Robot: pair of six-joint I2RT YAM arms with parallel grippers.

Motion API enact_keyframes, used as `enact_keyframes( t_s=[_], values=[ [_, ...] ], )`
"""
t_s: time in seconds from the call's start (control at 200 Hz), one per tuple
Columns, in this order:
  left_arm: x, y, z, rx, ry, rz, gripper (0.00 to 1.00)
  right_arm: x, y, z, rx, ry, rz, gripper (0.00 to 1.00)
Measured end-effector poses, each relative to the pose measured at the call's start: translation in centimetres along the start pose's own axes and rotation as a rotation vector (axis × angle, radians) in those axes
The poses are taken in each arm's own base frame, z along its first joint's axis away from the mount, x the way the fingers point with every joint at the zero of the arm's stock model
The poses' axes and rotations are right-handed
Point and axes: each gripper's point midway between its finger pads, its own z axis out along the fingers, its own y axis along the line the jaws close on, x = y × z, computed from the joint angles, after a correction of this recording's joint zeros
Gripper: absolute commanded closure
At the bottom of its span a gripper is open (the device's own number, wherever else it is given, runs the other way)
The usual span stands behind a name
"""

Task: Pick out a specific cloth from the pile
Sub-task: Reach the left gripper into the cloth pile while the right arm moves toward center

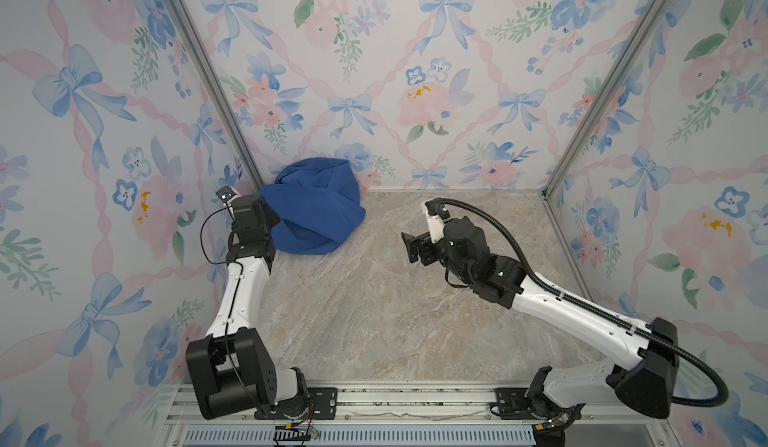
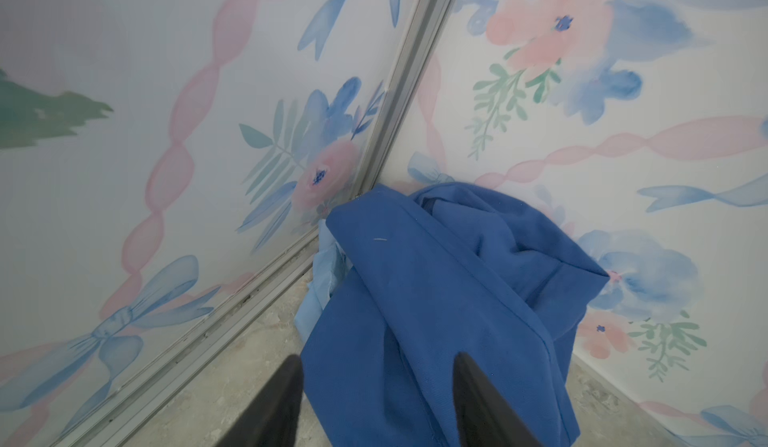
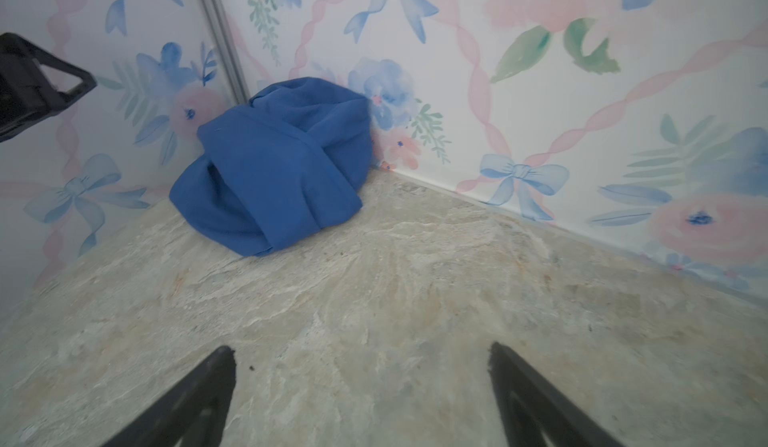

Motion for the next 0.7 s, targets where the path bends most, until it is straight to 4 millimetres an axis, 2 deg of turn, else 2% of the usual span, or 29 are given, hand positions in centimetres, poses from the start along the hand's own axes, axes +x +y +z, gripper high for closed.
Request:
enact_keyframes(
  t_s=[0.14, 0.23, 0.305, 0.435, 0.7],
  values=[
    [4.4, 4.7, 3.8, -0.09, 0.201, -0.082, 0.69, 1.5, 8.9, 1.0, -0.139, 0.057, -0.067, 0.03],
    [5.9, 5.0, 6.4, -0.079, 0.285, -0.121, 0.73, 3.3, 12.9, 1.1, -0.201, 0.091, -0.098, 0.03],
    [7.1, 4.9, 8.1, -0.062, 0.335, -0.157, 0.73, 5.2, 15.2, 1.0, -0.253, 0.129, -0.104, 0.03],
    [8.7, 5.5, 10.2, -0.073, 0.392, -0.182, 0.73, 6.9, 16.9, 1.5, -0.305, 0.171, -0.078, 0.03],
    [9.8, 6.9, 13.7, -0.098, 0.433, -0.212, 0.73, 7.1, 17.8, 1.7, -0.324, 0.171, -0.088, 0.03]
  ],
)
